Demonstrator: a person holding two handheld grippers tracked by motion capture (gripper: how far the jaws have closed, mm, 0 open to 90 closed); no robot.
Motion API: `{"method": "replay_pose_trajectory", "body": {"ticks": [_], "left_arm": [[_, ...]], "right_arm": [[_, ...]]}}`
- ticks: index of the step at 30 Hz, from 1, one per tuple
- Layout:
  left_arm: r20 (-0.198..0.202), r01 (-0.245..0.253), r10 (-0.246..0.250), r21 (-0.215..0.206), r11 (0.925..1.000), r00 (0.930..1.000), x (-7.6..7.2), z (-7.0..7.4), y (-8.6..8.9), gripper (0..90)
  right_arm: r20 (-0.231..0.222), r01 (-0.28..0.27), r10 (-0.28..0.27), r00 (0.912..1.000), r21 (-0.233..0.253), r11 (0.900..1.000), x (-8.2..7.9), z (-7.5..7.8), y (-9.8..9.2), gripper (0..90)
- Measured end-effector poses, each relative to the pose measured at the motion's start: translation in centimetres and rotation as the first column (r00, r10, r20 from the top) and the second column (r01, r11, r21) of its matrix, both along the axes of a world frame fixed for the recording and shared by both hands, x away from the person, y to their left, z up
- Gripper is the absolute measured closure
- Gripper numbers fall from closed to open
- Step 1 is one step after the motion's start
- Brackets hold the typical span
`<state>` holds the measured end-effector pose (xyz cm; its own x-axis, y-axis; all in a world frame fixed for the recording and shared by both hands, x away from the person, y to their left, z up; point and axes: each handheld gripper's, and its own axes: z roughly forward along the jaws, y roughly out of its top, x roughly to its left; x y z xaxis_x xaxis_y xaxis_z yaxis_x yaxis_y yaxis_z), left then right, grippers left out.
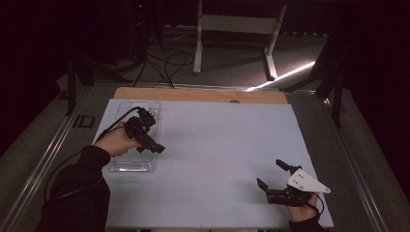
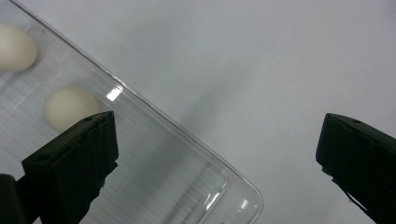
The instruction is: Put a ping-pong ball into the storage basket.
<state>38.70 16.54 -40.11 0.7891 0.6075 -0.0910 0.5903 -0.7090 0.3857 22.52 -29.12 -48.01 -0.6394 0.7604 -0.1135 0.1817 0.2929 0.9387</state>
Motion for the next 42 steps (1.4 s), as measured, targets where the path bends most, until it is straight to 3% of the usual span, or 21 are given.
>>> {"method": "replay_pose_trajectory", "body": {"ticks": [14, 19, 29, 32, 42], "left_arm": [[0.018, 0.041, -0.041, -0.042, 0.9982, 0.9990, -0.7, 0.5, -1.6, 0.2], [0.021, 0.079, -0.078, -0.080, 0.9936, 0.9967, -1.1, 0.9, -2.4, 0.2], [0.054, 0.138, -0.133, -0.114, 0.9838, 0.9896, -1.9, 1.0, -4.3, 0.2], [0.101, 0.168, -0.155, -0.129, 0.9774, 0.9827, -2.2, 1.1, -4.8, 0.2], [0.153, 0.247, -0.224, -0.158, 0.9559, 0.9626, -3.3, 0.7, -6.7, 0.1]], "right_arm": [[-0.001, -0.001, 0.001, 1.0000, -0.002, 1.000, 0.0, 0.0, 0.0, 9.2], [0.001, -0.002, 0.002, 1.0000, -0.002, 1.000, 0.1, -0.1, 0.0, 9.2], [-0.001, -0.003, 0.003, 1.0000, -0.001, 1.000, 0.1, -0.1, 0.0, 9.2], [-0.001, -0.003, 0.003, 1.0000, -0.001, 1.000, 0.1, 0.0, 0.0, 9.2], [-0.001, -0.001, 0.001, 1.0000, -0.001, 1.000, 0.0, 0.0, 0.0, 9.2]]}}
